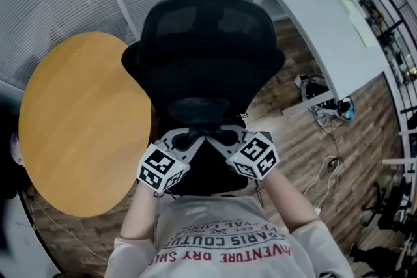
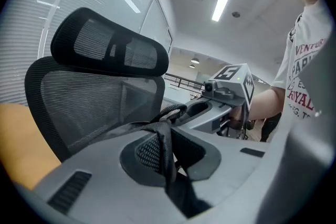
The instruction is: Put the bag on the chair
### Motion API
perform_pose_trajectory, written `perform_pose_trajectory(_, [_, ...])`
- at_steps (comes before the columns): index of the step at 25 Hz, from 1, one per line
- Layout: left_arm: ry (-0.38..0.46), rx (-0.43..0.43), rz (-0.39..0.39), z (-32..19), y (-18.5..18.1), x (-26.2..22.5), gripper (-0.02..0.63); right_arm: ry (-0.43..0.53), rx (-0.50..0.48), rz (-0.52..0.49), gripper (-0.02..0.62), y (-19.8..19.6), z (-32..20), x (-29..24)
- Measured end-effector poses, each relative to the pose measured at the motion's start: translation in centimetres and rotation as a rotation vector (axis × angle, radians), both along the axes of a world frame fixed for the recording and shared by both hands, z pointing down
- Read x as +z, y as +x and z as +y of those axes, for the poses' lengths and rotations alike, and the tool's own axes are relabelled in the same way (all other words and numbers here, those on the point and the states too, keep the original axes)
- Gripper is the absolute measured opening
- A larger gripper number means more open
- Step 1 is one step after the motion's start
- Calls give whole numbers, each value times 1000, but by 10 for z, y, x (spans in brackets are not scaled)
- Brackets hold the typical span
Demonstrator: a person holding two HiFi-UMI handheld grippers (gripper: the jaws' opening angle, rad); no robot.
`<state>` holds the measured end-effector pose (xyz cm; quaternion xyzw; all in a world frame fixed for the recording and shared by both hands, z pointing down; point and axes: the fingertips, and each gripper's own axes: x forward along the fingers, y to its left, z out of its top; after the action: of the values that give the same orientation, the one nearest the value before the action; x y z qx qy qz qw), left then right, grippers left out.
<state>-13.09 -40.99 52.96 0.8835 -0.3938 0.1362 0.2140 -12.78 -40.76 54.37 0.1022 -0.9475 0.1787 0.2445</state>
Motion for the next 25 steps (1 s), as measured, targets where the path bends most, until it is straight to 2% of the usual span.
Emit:
perform_pose_trajectory(7, [-102, -10, -6, -18, -5, 40, 57, -46, 3, 62, 49, -4, -17, 40])
perform_pose_trajectory(11, [-96, -6, 47, -24, -9, 45, 58, -78, 45, 42, 49, -6, -25, 46])
perform_pose_trajectory(19, [-139, -1, 144, -35, -7, 81, 58, -102, 93, 93, 51, -1, -44, 75])
perform_pose_trajectory(25, [-228, -14, 121, -35, -6, 136, 59, -103, 118, 163, 51, 9, -47, 123])
